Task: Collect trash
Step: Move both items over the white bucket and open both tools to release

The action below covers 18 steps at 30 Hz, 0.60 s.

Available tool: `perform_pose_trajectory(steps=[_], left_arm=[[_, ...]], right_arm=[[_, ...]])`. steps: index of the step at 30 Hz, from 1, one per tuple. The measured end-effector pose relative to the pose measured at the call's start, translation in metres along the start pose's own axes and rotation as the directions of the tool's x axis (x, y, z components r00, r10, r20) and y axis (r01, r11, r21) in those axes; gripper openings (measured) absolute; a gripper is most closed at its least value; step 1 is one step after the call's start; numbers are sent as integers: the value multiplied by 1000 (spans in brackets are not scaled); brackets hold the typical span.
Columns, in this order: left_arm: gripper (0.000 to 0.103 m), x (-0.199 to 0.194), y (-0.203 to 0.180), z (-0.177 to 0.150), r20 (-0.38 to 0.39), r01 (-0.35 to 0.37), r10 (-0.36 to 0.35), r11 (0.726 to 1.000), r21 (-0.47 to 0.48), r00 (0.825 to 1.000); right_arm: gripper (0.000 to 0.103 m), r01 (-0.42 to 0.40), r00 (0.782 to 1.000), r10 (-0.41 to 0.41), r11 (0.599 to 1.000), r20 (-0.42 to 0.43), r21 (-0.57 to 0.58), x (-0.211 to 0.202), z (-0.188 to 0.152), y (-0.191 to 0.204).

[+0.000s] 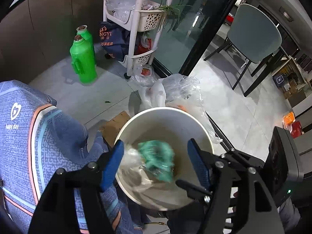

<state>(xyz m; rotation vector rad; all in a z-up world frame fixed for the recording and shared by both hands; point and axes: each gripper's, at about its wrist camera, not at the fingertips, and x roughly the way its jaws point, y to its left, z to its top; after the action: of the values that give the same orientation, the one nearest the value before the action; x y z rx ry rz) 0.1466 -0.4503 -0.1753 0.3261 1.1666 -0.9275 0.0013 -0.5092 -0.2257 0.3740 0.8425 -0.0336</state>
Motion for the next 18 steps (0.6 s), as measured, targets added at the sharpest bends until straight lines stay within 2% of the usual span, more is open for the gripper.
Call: perform_pose_trajectory(steps=[2,5,6,14,18], left_arm=[[85,-5,1,0,10,0,0,1000,-4,1000],[100,-16,2,1,55,-19,20,1000,-21,998],[99,-20,2,0,74,-23,25,999,-28,997],[100,-44,-2,-3,102,-16,22,998,-66,995],[100,-68,-6,-9,136,-17,27,997,-71,990]], right_arm=[[70,12,1000,-12,1000,18,-6,-6,-2,0],[90,29,999,-29,1000,33,-4,-15,-5,-2],[95,34,999,-33,999,33,-4,-18,-7,-1],[95,85,996,-86,996,27,8,-32,-8,6],[95,93,995,-93,996,35,2,-43,-5,18]])
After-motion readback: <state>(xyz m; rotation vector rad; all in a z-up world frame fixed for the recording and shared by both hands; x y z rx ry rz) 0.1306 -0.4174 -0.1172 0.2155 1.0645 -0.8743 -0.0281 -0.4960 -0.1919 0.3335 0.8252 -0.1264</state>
